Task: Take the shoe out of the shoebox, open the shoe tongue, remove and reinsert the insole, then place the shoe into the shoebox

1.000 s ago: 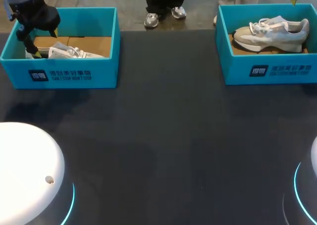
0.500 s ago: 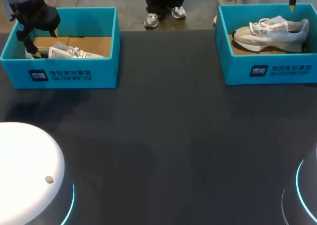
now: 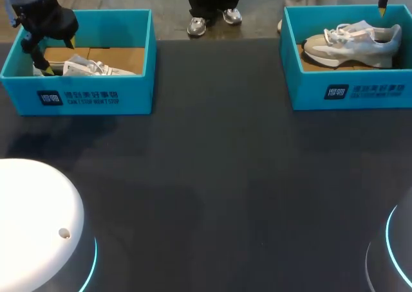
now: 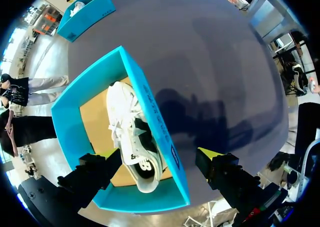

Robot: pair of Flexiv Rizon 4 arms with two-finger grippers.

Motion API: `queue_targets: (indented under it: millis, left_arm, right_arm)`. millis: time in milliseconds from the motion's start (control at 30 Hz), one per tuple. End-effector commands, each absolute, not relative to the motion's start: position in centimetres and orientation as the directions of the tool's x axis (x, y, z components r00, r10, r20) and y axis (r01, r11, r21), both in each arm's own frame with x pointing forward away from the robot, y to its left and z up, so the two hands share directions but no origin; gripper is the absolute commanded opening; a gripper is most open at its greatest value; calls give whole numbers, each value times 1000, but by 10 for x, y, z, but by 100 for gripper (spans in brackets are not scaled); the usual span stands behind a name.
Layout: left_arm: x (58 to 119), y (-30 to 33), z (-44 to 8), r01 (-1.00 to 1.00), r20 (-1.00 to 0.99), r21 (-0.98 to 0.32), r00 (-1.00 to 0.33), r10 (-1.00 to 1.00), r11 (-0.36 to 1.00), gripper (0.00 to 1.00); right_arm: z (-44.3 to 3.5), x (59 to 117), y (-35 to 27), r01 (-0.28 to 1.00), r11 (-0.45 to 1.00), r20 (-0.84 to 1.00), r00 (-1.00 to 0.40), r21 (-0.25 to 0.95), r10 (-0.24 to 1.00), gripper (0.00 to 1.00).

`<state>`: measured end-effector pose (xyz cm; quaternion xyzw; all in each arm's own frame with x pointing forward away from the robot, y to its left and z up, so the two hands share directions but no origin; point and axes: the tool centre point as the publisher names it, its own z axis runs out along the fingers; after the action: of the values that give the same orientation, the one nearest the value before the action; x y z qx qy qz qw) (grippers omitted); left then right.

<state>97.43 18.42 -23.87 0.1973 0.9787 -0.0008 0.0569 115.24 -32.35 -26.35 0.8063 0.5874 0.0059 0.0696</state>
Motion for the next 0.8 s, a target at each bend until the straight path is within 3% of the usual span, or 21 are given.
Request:
queue_targets:
  millis: [33, 767, 800]
  left_arm:
    - [973, 184, -239, 386, -114, 23, -915, 386, 922, 100]
    - [973, 184, -239, 386, -114, 23, -915, 386, 922, 100]
    - [973, 184, -239, 386, -114, 23, -915, 386, 922, 100]
  right_arm:
    - [-263, 1155, -324, 947, -301, -73, 310, 113, 948, 100]
    - [-287, 1167, -338, 941, -306, -113, 323, 143, 940, 100]
    - [-289, 1167, -338, 942, -302, -115, 319, 144, 941, 92]
